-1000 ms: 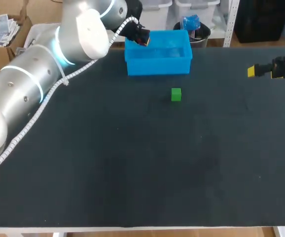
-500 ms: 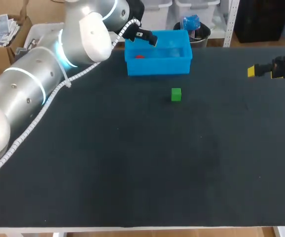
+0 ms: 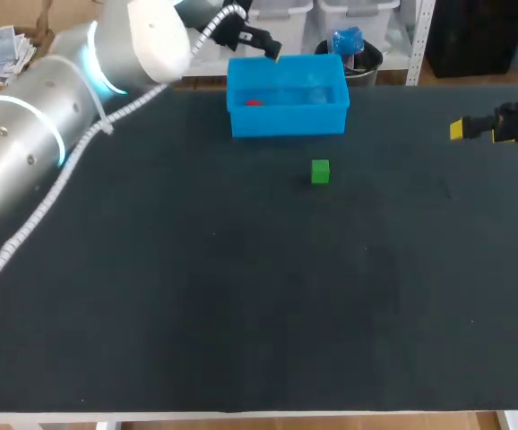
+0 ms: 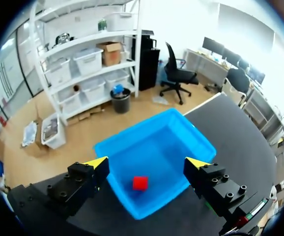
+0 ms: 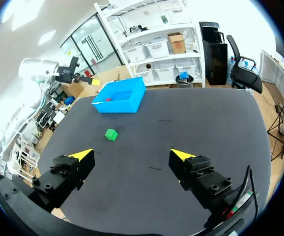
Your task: Use the left arm to pick the red cube and place it into the blue plastic box first, then use the right arm to grasp the green cube and put it into the same blue plastic box after the first action is fully finished.
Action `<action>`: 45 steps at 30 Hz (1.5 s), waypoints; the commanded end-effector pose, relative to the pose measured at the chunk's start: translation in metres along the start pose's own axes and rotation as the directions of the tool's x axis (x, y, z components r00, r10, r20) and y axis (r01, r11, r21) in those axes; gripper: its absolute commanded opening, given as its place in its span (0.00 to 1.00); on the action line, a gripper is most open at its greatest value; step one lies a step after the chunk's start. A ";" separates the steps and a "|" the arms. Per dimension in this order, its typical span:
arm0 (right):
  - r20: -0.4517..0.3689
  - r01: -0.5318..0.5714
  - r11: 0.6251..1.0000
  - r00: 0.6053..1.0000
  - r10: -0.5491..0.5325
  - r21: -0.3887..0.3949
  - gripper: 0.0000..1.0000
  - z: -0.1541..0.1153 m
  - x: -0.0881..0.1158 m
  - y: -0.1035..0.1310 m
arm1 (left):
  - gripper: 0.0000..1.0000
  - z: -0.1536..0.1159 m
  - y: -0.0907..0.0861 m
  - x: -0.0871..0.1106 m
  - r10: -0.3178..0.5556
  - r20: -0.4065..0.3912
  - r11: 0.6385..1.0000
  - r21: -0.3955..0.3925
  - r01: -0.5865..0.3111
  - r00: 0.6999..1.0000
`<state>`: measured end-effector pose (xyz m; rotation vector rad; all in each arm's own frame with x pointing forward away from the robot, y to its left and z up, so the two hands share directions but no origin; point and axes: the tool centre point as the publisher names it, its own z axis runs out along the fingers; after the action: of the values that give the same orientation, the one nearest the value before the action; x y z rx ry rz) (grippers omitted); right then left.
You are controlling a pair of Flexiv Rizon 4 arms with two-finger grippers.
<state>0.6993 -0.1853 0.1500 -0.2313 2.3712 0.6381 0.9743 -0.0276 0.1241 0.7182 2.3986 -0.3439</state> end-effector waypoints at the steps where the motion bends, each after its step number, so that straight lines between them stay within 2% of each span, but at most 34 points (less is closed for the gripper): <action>1: -0.001 0.000 1.000 1.000 0.000 0.001 1.00 0.000 0.000 0.000 | 1.00 -0.051 0.001 0.024 0.024 0.061 1.000 0.011 -0.024 0.998; 7: -0.001 0.000 1.000 1.000 0.000 0.001 1.00 0.000 0.000 0.000 | 1.00 -0.087 0.007 0.059 0.063 0.133 0.998 0.022 -0.066 0.989; 12: -0.001 0.000 1.000 1.000 0.000 0.001 1.00 0.000 0.000 0.000 | 1.00 -0.111 0.007 0.087 0.070 0.143 0.997 0.013 -0.072 0.987; 23: -0.001 0.000 1.000 1.000 0.000 0.001 1.00 0.000 0.000 0.000 | 1.00 -0.154 -0.014 0.144 0.039 0.220 0.999 0.014 -0.043 0.975; 29: -0.001 0.000 1.000 1.000 0.000 0.001 1.00 0.000 0.000 0.000 | 1.00 -0.164 -0.019 0.176 0.006 0.233 0.999 0.033 -0.014 0.972; 35: -0.001 0.000 1.000 1.000 0.000 0.001 1.00 0.000 0.000 0.000 | 1.00 -0.175 -0.021 0.195 -0.017 0.247 0.999 0.054 0.004 0.969; 45: -0.001 0.000 1.000 1.000 0.000 0.001 1.00 0.000 0.000 0.000 | 1.00 -0.195 -0.026 0.219 0.023 0.241 0.994 0.095 -0.047 0.970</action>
<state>0.6993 -0.1853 0.1500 -0.2313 2.3712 0.6381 0.7474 0.0994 0.1508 0.8305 2.4525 -0.4035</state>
